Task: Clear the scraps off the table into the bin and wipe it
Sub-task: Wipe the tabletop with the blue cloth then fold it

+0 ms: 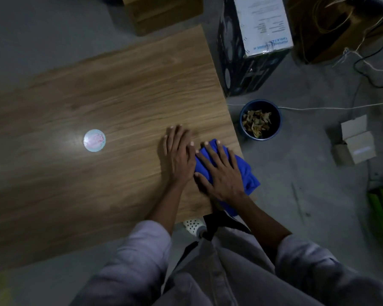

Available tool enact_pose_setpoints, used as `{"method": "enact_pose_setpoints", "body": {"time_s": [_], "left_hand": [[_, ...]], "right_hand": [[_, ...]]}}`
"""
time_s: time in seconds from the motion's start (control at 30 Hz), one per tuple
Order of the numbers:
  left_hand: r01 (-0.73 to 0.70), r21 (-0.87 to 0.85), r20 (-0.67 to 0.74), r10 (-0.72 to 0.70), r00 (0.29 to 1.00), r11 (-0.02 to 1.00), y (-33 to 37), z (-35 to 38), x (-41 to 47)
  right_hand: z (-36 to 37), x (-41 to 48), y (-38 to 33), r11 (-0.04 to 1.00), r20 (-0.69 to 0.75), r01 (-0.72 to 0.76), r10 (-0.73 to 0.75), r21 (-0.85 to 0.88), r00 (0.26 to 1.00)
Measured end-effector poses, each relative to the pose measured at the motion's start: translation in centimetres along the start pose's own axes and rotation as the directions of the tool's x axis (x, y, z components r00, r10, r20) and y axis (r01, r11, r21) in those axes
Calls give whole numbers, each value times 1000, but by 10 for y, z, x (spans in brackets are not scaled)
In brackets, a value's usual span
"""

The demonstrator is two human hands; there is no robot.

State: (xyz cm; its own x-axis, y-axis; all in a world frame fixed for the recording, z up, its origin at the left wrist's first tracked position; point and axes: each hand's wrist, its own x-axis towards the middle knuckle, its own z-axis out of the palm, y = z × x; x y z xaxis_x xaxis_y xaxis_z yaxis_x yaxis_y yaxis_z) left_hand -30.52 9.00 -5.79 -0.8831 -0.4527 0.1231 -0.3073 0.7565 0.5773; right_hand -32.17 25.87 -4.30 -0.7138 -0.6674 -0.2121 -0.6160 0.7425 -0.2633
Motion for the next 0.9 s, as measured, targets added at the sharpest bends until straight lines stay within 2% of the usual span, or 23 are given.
{"method": "enact_pose_setpoints", "body": {"time_s": [0.1,0.2,0.33,0.37,0.4,0.47,0.53,0.6,0.63,0.67,0.73,0.77,0.8,0.83,0.87,0.9], "left_hand": [[-1,72,24,-1,1000,997,-12,0,6],[-27,151,67,17,998,988,-24,-3,3],[-47,174,74,35,997,984,-23,-3,1],[-42,164,67,31,997,986,-23,-2,2],[-40,152,58,31,998,988,-24,-2,2],[-49,128,48,43,998,991,-26,-3,2],[-59,102,45,54,997,993,-27,-4,2],[-64,77,34,61,998,995,-26,-4,2],[-67,71,28,65,998,995,-26,-4,2],[-70,68,24,69,997,995,-27,-3,2],[-75,69,13,74,997,995,-30,-1,0],[-73,65,7,73,997,995,-31,-1,-1],[-70,48,5,70,998,996,-33,-2,-1],[-68,23,9,68,998,997,-36,-3,-2],[-73,-1,16,73,997,997,-39,-5,-1],[-85,-20,27,85,996,996,-41,-7,-1]], "right_hand": [[3,-30,8,998,-37,-65,66,27,997],[4,-53,17,974,-64,-214,218,69,974],[0,-15,7,880,-93,-459,471,124,877],[0,-7,-4,876,-90,-465,477,126,874],[3,-6,-15,910,-74,-396,407,127,911],[13,-25,-34,993,-36,-86,89,81,995],[13,-44,-19,985,-1,170,-170,38,986],[7,-33,11,981,-5,193,-193,27,981],[3,-20,22,993,-26,113,-112,32,993],[-1,-3,28,998,-71,-29,33,57,997],[-5,27,13,927,-153,-345,366,148,918],[-5,37,-4,884,-167,-426,457,192,874],[-3,41,-22,887,-149,-419,449,195,881],[3,36,-39,938,-107,-310,328,155,939],[8,27,-47,989,-65,-121,126,82,990],[9,22,-41,997,-27,67,-66,35,997]]}}
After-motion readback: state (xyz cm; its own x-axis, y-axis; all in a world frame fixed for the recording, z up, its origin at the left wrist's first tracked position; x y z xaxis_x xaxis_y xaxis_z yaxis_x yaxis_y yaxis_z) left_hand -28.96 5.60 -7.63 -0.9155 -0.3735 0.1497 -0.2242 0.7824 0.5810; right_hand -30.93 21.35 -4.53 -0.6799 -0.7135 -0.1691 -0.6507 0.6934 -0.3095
